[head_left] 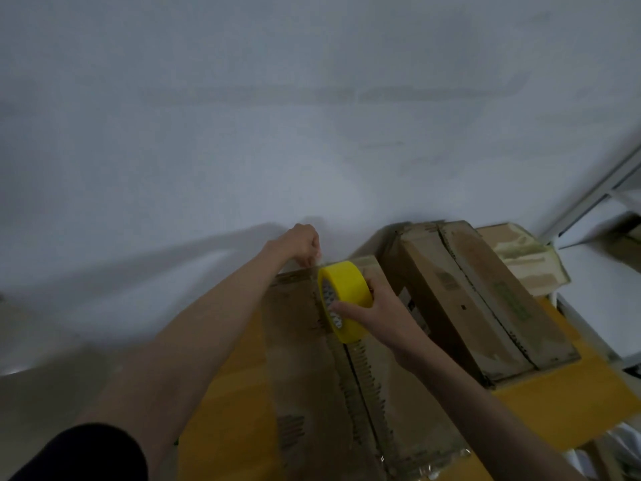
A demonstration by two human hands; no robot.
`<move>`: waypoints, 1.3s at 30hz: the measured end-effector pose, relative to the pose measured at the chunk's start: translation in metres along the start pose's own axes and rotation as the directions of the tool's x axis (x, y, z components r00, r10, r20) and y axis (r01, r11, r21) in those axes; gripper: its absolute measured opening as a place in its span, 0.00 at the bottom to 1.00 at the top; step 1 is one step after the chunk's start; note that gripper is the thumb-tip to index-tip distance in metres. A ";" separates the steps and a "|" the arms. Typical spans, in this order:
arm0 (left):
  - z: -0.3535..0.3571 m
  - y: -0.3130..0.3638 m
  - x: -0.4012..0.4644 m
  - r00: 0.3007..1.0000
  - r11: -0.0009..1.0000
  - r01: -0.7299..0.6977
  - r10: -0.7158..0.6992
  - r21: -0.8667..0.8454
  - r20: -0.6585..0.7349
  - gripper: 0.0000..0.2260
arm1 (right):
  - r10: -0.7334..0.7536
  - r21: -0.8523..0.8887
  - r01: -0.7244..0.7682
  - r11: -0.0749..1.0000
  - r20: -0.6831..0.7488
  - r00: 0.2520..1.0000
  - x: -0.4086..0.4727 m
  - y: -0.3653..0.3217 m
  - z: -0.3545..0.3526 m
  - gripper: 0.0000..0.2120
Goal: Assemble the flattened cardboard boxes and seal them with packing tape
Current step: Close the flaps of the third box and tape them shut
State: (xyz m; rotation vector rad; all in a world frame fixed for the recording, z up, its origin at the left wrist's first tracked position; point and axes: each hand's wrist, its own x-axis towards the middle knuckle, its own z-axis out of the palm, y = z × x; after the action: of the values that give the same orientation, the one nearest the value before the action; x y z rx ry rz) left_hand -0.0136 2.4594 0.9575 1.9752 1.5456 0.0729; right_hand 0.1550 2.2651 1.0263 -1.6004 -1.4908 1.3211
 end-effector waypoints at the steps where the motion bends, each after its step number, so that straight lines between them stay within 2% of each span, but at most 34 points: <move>1: 0.000 0.000 0.001 1.000 1.000 0.004 -0.004 -0.003 0.013 0.07 | 0.001 0.001 -0.001 1.000 0.000 1.000 0.001 -0.001 0.000 0.13; 5: 0.003 -0.002 0.004 0.995 0.998 0.067 -0.067 0.005 0.068 0.02 | 0.003 -0.013 -0.003 1.000 0.013 1.000 0.003 -0.004 -0.002 0.12; 8: 0.007 -0.004 0.005 0.984 0.993 0.121 -0.122 0.015 0.129 0.08 | 0.016 -0.007 -0.016 1.000 0.028 0.999 0.006 -0.001 -0.002 0.14; 10: 0.013 -0.005 0.002 0.982 0.988 0.128 -0.138 0.083 0.126 0.12 | 0.014 0.023 -0.015 1.000 0.046 0.999 0.007 0.002 -0.003 0.14; 13: 0.019 -0.006 0.000 0.998 0.994 0.055 -0.055 0.094 0.000 0.15 | -0.005 0.039 0.003 0.999 0.051 0.999 0.005 0.008 -0.002 0.14; 16: 0.021 -0.012 -0.002 0.988 0.992 -0.096 0.085 -0.084 -0.127 0.02 | -0.010 0.043 0.009 0.999 0.027 1.000 0.004 0.012 0.001 0.16; 18: 0.023 -0.017 -0.005 0.991 0.982 -0.099 0.082 -0.164 -0.109 0.07 | -0.023 0.036 0.022 0.999 0.018 1.000 0.000 0.015 0.002 0.19; 21: 0.031 -0.021 -0.008 0.988 0.983 -0.043 0.015 -0.181 -0.153 0.03 | -0.058 -0.015 0.058 0.998 -0.006 0.998 -0.010 0.015 0.006 0.23; 23: 0.034 -0.019 -0.007 0.980 0.982 -0.041 0.003 -0.187 -0.199 0.03 | -0.063 -0.063 0.059 0.996 -0.059 0.996 -0.015 0.011 0.008 0.21; 24: 0.035 -0.018 -0.008 0.977 0.980 -0.051 0.009 -0.191 -0.212 0.02 | -0.056 -0.073 0.050 0.996 -0.093 0.994 -0.018 0.009 0.008 0.20; 26: 0.035 -0.018 -0.010 0.976 0.972 -0.075 0.025 -0.223 -0.218 0.03 | 0.018 -0.060 -0.025 0.998 -0.102 0.995 -0.030 0.011 0.005 0.25; 27: 0.035 -0.018 -0.012 0.975 0.967 -0.087 0.033 -0.239 -0.219 0.04 | 0.071 -0.028 -0.074 0.997 -0.086 0.994 -0.039 0.014 0.002 0.25; 30: 0.037 -0.019 -0.016 0.968 0.958 -0.119 0.054 -0.259 -0.245 0.05 | 0.163 0.042 -0.162 0.986 -0.017 0.986 -0.068 0.023 -0.005 0.13; 33: 0.042 -0.016 -0.026 0.935 0.959 -0.232 0.175 -0.161 -0.308 0.05 | 0.163 0.035 -0.161 0.986 -0.084 0.983 -0.073 0.026 -0.009 0.15; 35: 0.044 -0.019 -0.037 0.896 0.941 -0.338 0.318 -0.012 -0.310 0.09 | 0.157 0.030 -0.155 0.987 -0.090 0.983 -0.074 0.024 -0.005 0.20; 37: 0.044 -0.026 -0.048 0.866 0.895 -0.410 0.443 0.175 -0.231 0.14 | 0.159 0.058 -0.156 0.986 -0.060 0.985 -0.079 0.022 -0.001 0.23; 39: 0.045 -0.034 -0.059 0.863 0.846 -0.449 0.494 0.289 -0.108 0.19 | 0.157 0.078 -0.154 0.985 -0.032 0.987 -0.081 0.022 0.000 0.20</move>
State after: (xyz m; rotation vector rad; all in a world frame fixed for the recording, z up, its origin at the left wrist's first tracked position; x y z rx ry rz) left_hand -0.0434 2.3917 0.9235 2.5886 1.1739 0.2738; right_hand 0.1729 2.1829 1.0286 -1.7123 -1.2996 1.4067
